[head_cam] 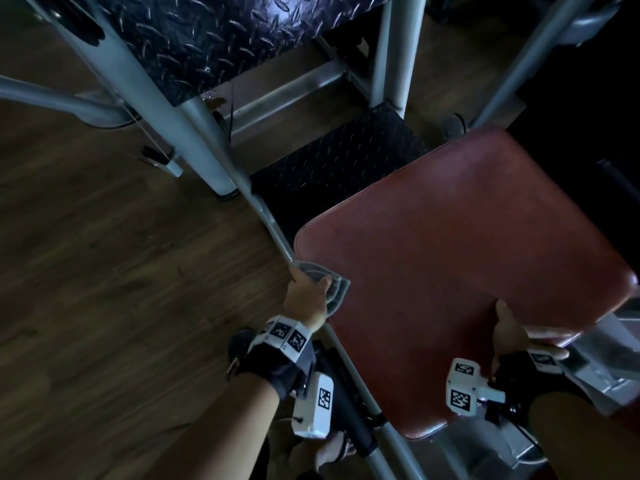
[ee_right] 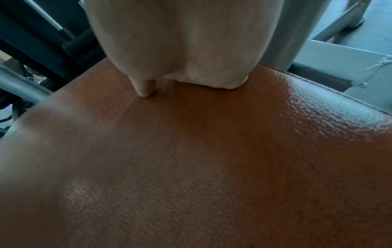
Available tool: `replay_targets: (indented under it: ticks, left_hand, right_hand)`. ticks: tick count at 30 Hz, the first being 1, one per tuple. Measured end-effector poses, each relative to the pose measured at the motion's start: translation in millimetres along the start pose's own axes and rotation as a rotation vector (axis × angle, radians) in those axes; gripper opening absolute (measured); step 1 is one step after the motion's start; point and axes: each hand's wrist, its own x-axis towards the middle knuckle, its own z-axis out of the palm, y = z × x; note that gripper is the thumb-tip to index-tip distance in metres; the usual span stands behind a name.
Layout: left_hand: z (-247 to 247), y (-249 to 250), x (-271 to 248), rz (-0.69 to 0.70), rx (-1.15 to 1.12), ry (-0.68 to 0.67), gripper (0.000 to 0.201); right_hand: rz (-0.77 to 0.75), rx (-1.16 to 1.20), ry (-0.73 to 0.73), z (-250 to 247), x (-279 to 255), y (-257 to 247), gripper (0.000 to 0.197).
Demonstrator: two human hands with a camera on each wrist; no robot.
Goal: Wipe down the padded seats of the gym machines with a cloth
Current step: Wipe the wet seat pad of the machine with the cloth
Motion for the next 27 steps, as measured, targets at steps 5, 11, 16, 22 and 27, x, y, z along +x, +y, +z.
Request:
replay_targets:
  ticks: [5, 11, 16, 22, 27]
  left_hand:
    - [-14, 18, 3, -0.011, 0.050, 0.065, 0.062]
    - [9, -13, -25, 0.032, 0.176, 0.016, 0.075]
    - [3, -2, -9, -0.016, 0.110, 0.030, 0.061]
    - [-25, 24, 10, 0.052, 0.088, 0.077, 0.049]
    - [-8, 14, -6, -0.008, 0.190, -0.005, 0.076]
  right_hand:
    - [0.033, 0.097, 0.021, 2, -9, 3, 0.154]
    - [-0.054, 0.130, 0.014, 26, -123, -32, 0.118]
    - [-0.050, 0.138, 0.072, 30, -126, -36, 0.104]
    - [-0.062, 0.076, 0.072, 27, -119, -36, 0.094]
    - [-0.039, 0.066, 0.097, 27, -131, -38, 0.104]
